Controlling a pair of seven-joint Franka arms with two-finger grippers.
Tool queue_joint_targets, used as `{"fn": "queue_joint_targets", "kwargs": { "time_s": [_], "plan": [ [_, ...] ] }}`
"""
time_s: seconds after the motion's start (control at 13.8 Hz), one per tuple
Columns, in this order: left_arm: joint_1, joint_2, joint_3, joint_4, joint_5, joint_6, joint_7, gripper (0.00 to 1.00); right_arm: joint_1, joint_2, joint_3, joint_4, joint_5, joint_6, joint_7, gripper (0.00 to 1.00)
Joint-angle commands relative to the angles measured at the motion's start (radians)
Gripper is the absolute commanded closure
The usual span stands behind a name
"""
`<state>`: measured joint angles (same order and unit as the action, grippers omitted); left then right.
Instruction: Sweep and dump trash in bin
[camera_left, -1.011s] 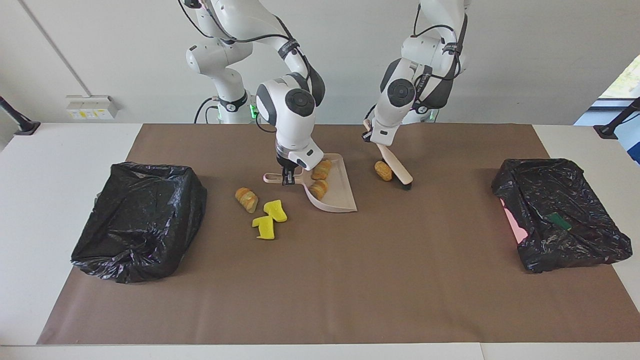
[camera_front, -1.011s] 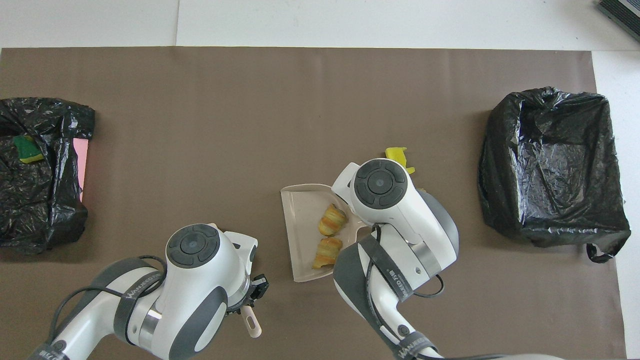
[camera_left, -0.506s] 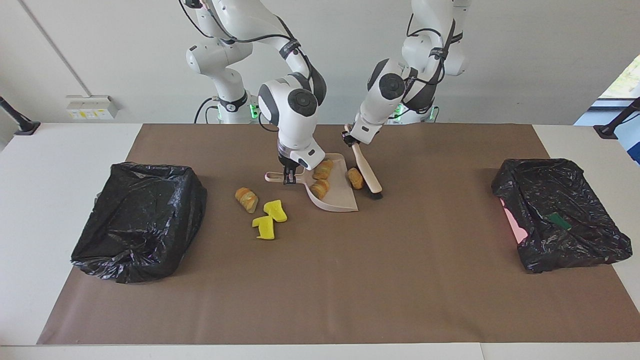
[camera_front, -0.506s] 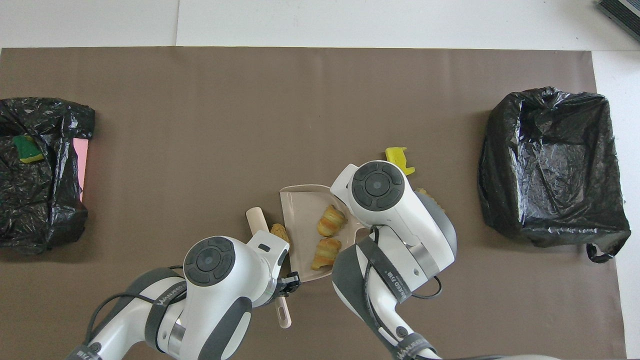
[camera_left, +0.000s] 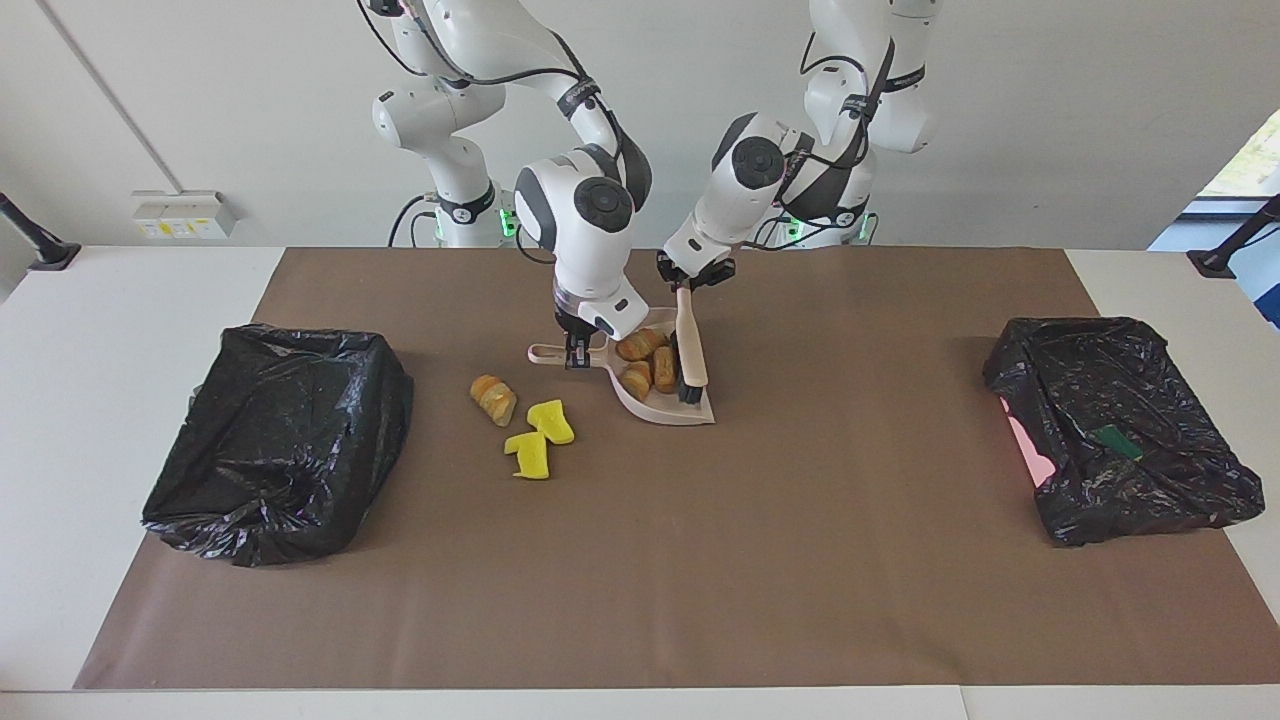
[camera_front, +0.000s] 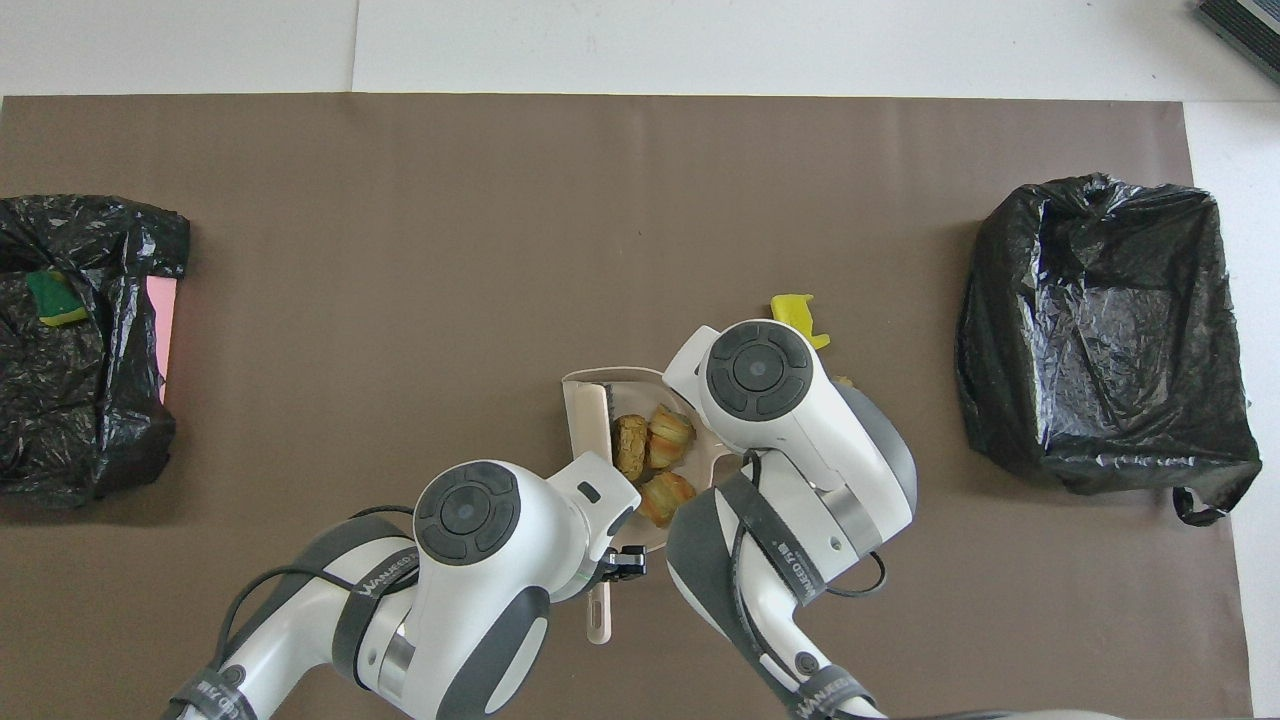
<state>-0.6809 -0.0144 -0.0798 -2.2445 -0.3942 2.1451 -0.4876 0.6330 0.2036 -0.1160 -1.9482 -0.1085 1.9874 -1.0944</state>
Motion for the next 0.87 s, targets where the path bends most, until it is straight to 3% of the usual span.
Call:
{"fn": "queue_joint_targets", "kwargs": {
  "time_s": [0.0,0.36,0.58,0.79],
  "plan": [
    [0.027,0.041,0.021,0.071,0.004,-0.089,0.0,1.0,-0.01,-0.023,0.007,-0.011,-0.03,-0.001,0.028,1.0],
    [0.075,0.025,0.021,0.092,0.228,-0.18,-0.035,1.0,-0.01,-0.021,0.007,-0.009,-0.03,-0.001,0.028,1.0],
    [0.09,0.016,0.021,0.077,0.233,-0.182,-0.078,1.0,-0.021,-0.029,0.007,-0.008,-0.03,-0.005,0.024,1.0],
    [0.09,-0.013,0.02,0.03,0.235,-0.171,-0.143,1.0,-0.067,-0.075,0.003,0.018,-0.028,-0.091,0.01,1.0]
  ]
}}
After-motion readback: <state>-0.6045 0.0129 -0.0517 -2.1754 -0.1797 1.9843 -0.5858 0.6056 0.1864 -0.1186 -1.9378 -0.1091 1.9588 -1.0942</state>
